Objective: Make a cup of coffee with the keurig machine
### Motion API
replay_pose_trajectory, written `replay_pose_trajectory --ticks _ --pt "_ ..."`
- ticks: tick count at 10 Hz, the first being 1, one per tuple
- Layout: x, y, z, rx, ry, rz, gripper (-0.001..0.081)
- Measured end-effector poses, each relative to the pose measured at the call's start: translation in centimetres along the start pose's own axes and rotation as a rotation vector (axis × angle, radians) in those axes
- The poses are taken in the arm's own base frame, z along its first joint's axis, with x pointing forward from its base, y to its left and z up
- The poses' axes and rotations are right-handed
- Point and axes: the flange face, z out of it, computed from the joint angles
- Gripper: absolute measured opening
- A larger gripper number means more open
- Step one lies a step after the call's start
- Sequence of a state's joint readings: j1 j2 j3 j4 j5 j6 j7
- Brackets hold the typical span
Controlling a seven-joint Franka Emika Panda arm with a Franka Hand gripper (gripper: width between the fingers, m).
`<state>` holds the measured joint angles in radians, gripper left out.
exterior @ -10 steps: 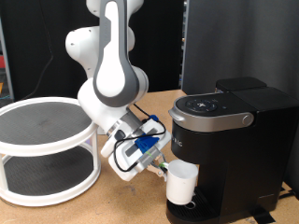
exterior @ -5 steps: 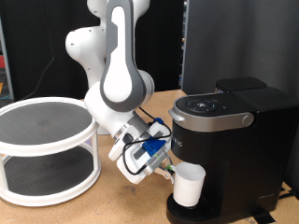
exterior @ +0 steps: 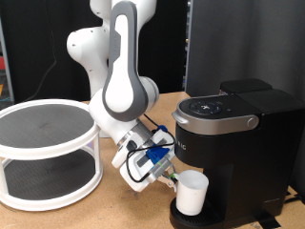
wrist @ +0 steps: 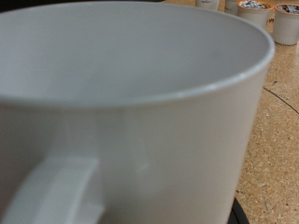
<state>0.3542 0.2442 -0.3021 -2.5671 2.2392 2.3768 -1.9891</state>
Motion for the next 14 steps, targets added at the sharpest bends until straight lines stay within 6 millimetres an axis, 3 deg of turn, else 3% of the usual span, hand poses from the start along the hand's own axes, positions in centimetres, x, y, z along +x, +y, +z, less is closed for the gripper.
replay_pose_trajectory --ticks 3,4,5,6,7,9,10,11,14 --pt "-0.5 0.2 0.4 0.012 0.001 0.002 0.0068" --pt "-0.6 0.2 0.4 0.013 -0.001 0.002 0.0245" --pt "-0.8 0.3 0.4 0.015 -0.002 0.004 0.0245" --pt "-0.9 0.3 0.4 0.015 -0.005 0.004 0.0382" --pt "-1.0 0.3 0.3 0.014 -0.006 0.006 0.0382" --pt "-1.2 0.4 -0.1 0.014 -0.012 0.010 0.0706" --pt "-1.3 0.4 -0.6 0.022 -0.030 0.016 0.0706" --pt "-1.3 0.4 -1.4 0.037 -0.053 0.026 0.0787" --pt "-0.9 -0.2 -4.3 0.079 -0.085 0.048 0.0802"
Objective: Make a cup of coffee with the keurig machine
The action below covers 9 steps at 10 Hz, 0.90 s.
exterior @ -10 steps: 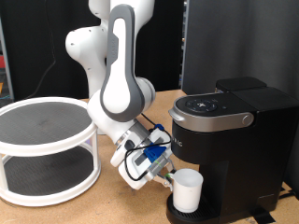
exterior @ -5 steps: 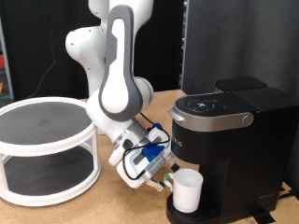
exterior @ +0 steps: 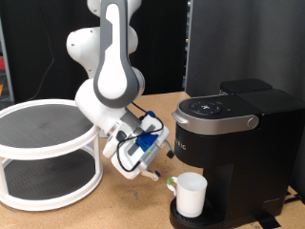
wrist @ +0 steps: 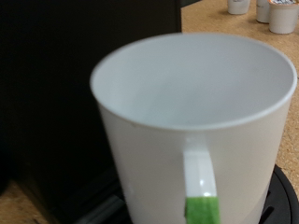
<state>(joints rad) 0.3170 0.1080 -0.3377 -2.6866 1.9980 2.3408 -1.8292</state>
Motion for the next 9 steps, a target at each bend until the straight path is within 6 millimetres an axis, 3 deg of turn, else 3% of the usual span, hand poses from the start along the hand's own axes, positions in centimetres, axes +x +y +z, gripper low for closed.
replay_pose_trajectory --ticks 6,9 --pt "1.0 -1.6 -5.4 0.046 0.009 0.009 0.0802" --pt "1.1 -1.5 -5.5 0.072 -0.015 0.005 0.0802"
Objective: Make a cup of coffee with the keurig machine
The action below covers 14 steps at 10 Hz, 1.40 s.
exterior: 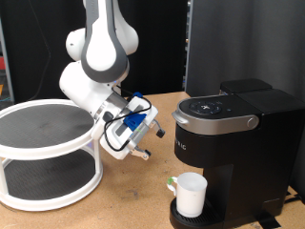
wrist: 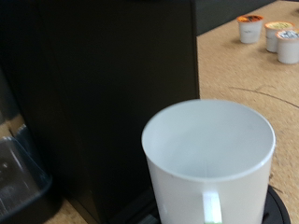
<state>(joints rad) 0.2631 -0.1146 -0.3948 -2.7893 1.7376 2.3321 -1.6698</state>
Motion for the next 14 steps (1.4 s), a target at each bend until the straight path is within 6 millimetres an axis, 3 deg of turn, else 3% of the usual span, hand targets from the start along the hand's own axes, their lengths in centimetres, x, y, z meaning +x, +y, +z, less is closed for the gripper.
replay_pose_trajectory --ticks 6,14 --pt "5.1 -3.5 -4.4 0.174 0.093 0.068 0.0802" --pt "11.1 -11.6 -10.3 0.078 -0.004 0.002 0.0802"
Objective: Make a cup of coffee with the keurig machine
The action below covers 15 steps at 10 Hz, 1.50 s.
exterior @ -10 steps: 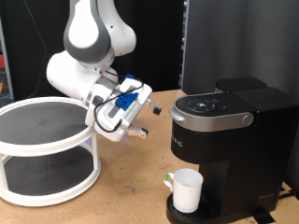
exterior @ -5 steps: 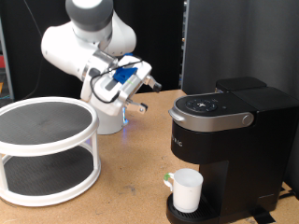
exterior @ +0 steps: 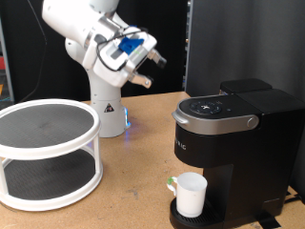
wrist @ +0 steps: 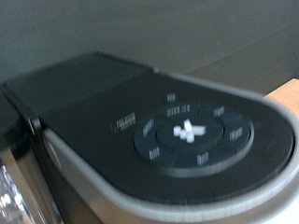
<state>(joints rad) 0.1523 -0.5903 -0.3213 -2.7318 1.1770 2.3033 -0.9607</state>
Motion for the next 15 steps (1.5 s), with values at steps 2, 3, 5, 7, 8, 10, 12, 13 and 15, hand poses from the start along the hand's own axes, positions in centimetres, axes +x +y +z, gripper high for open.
replay_pose_trajectory --ticks 2,3,5,7,8,10,12,13,15 --pt "0.6 -1.7 -1.4 0.004 0.007 0.021 0.0802" --pt "0.5 -1.6 -1.3 0.004 0.006 0.022 0.0802" --pt "1.1 -2.3 -1.0 0.036 0.071 0.048 0.0802" --pt "2.1 -4.7 0.1 -0.004 -0.002 -0.057 0.0802" --pt "2.6 -6.1 0.8 -0.060 -0.092 -0.137 0.0802" --pt "3.3 -9.1 2.5 -0.149 -0.307 -0.273 0.0802" --pt "4.4 -10.2 3.9 -0.167 -0.348 -0.218 0.0802" --pt "4.3 -10.1 3.9 -0.164 -0.350 -0.233 0.0802" --pt "4.0 -10.4 4.1 -0.234 -0.454 -0.404 0.0802"
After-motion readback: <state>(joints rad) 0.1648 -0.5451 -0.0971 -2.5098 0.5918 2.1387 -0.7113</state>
